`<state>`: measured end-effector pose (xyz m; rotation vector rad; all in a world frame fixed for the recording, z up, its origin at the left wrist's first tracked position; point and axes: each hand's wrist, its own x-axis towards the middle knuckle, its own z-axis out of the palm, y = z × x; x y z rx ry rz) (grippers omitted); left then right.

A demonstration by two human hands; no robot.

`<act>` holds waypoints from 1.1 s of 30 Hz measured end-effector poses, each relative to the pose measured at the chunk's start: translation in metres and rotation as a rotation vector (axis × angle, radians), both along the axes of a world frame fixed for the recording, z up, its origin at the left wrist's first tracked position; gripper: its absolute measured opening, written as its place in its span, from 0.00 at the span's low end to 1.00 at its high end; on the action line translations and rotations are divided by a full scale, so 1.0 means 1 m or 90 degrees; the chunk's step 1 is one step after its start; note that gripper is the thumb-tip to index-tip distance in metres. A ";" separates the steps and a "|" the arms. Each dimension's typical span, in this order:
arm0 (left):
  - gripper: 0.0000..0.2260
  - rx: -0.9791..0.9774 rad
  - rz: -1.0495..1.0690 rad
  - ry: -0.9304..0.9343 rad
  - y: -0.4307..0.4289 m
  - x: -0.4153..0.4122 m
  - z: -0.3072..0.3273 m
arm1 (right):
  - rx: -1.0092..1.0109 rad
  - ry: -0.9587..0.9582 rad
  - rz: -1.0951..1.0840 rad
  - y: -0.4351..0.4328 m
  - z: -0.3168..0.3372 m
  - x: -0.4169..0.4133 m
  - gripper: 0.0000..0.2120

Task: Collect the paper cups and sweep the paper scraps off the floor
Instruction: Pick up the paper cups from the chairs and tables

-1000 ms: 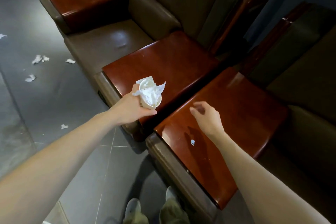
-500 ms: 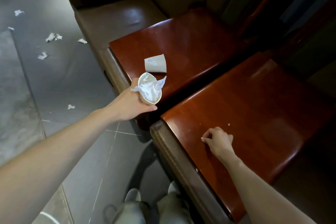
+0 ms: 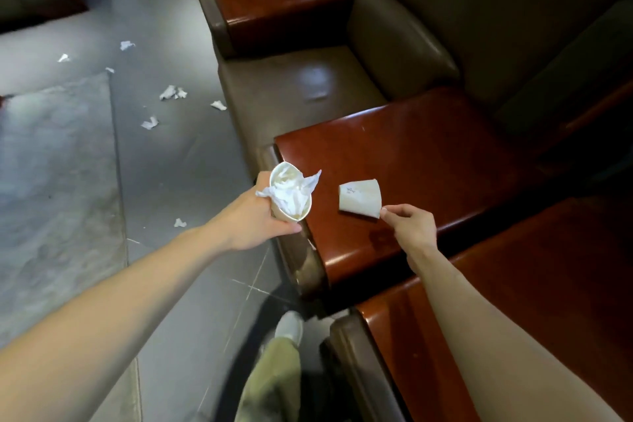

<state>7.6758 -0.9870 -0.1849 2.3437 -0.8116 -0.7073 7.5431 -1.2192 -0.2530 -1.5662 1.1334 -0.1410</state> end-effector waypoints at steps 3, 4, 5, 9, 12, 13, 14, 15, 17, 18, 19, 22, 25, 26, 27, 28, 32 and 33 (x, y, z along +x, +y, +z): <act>0.37 0.005 -0.010 -0.011 0.001 0.044 -0.003 | 0.072 -0.008 -0.072 -0.004 -0.017 0.046 0.03; 0.37 0.005 -0.008 -0.011 0.000 0.059 -0.005 | 0.096 -0.007 -0.096 -0.004 -0.023 0.057 0.03; 0.36 0.004 -0.004 -0.008 0.000 0.073 -0.007 | 0.114 -0.002 -0.119 -0.003 -0.028 0.068 0.03; 0.32 0.008 -0.025 0.017 -0.007 0.117 -0.008 | 0.130 0.027 -0.156 0.001 -0.039 0.096 0.05; 0.28 0.015 -0.066 0.023 -0.026 0.139 0.007 | 0.075 0.024 -0.122 -0.004 -0.018 0.106 0.06; 0.28 0.014 -0.083 0.022 -0.036 0.143 0.015 | 0.039 0.017 -0.104 -0.008 -0.004 0.106 0.06; 0.28 0.011 -0.105 0.015 -0.046 0.145 0.026 | -0.005 0.012 -0.085 -0.012 0.014 0.105 0.05; 0.29 0.003 -0.131 0.004 -0.057 0.144 0.037 | -0.050 0.007 -0.070 -0.016 0.034 0.102 0.05; 0.29 -0.023 -0.186 -0.018 -0.080 0.137 0.062 | -0.125 -0.017 -0.069 -0.023 0.077 0.091 0.05; 0.29 -0.036 -0.212 -0.031 -0.091 0.131 0.074 | -0.157 -0.031 -0.078 -0.026 0.098 0.083 0.04; 0.30 -0.046 -0.238 -0.042 -0.101 0.123 0.087 | -0.190 -0.038 -0.088 -0.029 0.119 0.073 0.04; 0.32 -0.079 -0.324 -0.068 -0.129 0.087 0.124 | -0.256 -0.043 -0.131 -0.029 0.177 0.028 0.03; 0.30 -0.123 -0.445 -0.110 -0.147 0.034 0.159 | -0.285 -0.060 -0.195 -0.013 0.227 -0.042 0.02; 0.30 -0.138 -0.483 -0.115 -0.150 0.011 0.169 | -0.291 -0.061 -0.219 -0.004 0.240 -0.070 0.02; 0.31 -0.153 -0.520 -0.113 -0.153 -0.014 0.178 | -0.301 -0.058 -0.241 0.006 0.252 -0.101 0.02; 0.31 -0.168 -0.557 -0.107 -0.154 -0.041 0.186 | -0.311 -0.052 -0.266 0.019 0.261 -0.133 0.02; 0.30 -0.214 -0.701 -0.058 -0.136 -0.181 0.207 | -0.350 -0.002 -0.399 0.094 0.286 -0.277 0.02; 0.29 -0.217 -0.738 -0.042 -0.128 -0.220 0.209 | -0.353 0.014 -0.435 0.117 0.291 -0.314 0.01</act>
